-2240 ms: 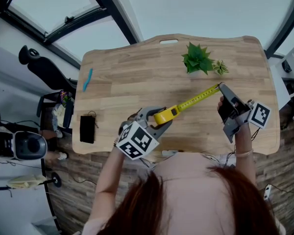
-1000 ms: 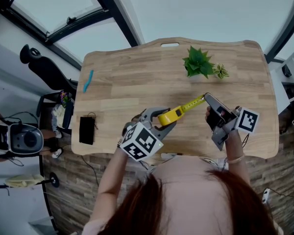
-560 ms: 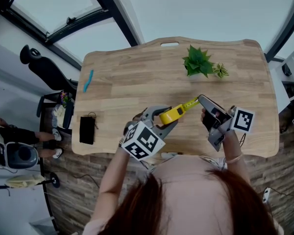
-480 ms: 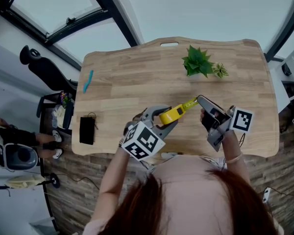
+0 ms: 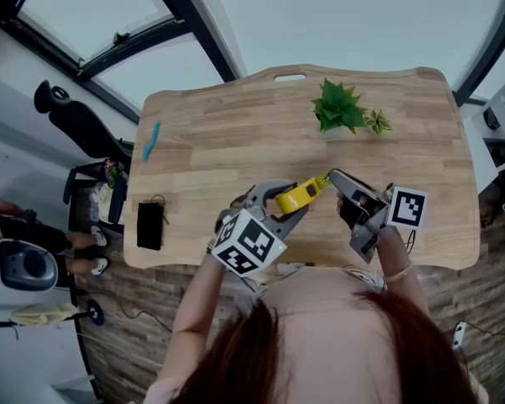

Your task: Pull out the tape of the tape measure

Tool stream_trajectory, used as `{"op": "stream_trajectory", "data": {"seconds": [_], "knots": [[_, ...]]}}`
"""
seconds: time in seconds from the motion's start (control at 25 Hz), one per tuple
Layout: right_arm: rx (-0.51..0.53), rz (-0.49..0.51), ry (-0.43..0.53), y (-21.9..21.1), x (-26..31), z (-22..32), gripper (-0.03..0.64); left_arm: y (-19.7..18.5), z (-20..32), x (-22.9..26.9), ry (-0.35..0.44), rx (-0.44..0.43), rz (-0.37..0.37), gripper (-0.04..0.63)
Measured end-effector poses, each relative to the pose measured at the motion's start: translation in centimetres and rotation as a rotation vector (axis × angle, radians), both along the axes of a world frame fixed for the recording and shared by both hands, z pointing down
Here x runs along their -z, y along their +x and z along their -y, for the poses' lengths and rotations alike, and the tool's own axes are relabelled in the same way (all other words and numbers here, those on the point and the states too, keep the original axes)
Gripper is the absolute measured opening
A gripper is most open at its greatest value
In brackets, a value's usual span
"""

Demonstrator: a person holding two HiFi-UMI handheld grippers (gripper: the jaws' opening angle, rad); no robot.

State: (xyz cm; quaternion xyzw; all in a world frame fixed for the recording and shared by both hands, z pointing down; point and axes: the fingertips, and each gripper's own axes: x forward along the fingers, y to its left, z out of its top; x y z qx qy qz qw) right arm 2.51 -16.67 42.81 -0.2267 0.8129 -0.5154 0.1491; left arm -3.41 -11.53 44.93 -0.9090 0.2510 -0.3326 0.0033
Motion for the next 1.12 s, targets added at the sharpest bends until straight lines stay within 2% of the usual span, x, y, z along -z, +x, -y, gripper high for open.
{"op": "stream_trajectory", "data": {"seconds": [0.32, 0.68, 0.8, 1.0, 1.12], "knots": [[0.037, -0.007, -0.004, -1.2, -0.3, -0.6, 0.049, 0.0, 0.0, 0.2, 0.007, 0.002, -0.003, 0.167], [0.080, 0.018, -0.053, -2.3, -1.0, -1.2, 0.049, 0.1, 0.0, 0.4, 0.023, 0.000, -0.011, 0.167], [0.078, 0.059, -0.085, -2.2, -1.1, -1.2, 0.048, 0.1, -0.1, 0.5, 0.030, -0.003, -0.012, 0.167], [0.113, 0.188, -0.184, -2.1, -1.5, -1.7, 0.048, 0.4, -0.4, 0.7, 0.051, -0.015, -0.013, 0.167], [0.126, 0.213, -0.210, -2.1, -1.8, -1.9, 0.049, 0.5, -0.5, 0.5, 0.051, -0.015, -0.011, 0.167]]}}
